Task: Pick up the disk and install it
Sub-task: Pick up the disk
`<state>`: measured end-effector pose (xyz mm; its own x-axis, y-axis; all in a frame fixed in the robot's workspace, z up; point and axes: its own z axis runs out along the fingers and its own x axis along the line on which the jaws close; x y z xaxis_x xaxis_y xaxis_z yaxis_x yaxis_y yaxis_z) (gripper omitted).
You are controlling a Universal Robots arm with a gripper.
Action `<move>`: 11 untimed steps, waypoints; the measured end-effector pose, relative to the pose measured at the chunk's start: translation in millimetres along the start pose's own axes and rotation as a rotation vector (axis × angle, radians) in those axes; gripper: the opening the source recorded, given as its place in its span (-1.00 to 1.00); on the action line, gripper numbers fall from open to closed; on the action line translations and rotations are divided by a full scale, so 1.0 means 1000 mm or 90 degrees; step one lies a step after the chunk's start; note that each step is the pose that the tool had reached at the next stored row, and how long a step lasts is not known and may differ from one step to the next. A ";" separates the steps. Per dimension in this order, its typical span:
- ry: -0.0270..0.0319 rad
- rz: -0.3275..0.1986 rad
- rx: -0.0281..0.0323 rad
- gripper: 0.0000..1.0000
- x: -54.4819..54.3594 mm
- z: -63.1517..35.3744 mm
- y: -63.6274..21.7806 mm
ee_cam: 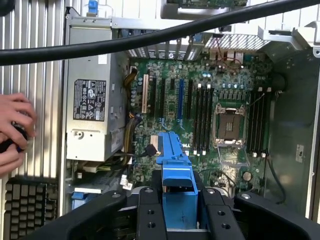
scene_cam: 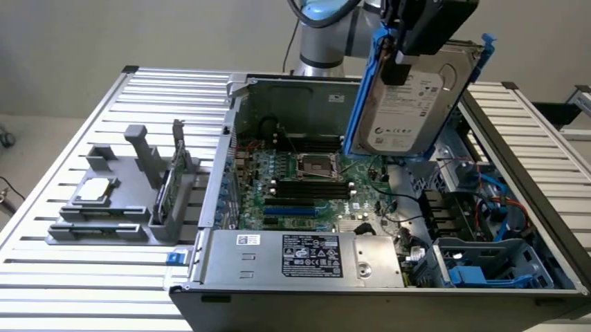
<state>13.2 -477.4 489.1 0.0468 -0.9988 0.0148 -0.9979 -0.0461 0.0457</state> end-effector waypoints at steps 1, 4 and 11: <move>0.0000 0.000 0.0000 -0.35 0.003 -0.0001 -0.0027; 0.0000 0.000 -0.0001 -0.35 0.012 -0.0002 -0.0081; -0.0001 0.000 -0.0014 -0.35 0.037 0.0000 -0.0111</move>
<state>26.0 -513.8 489.1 0.0469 -0.9988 0.0146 -0.9978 -0.0461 0.0479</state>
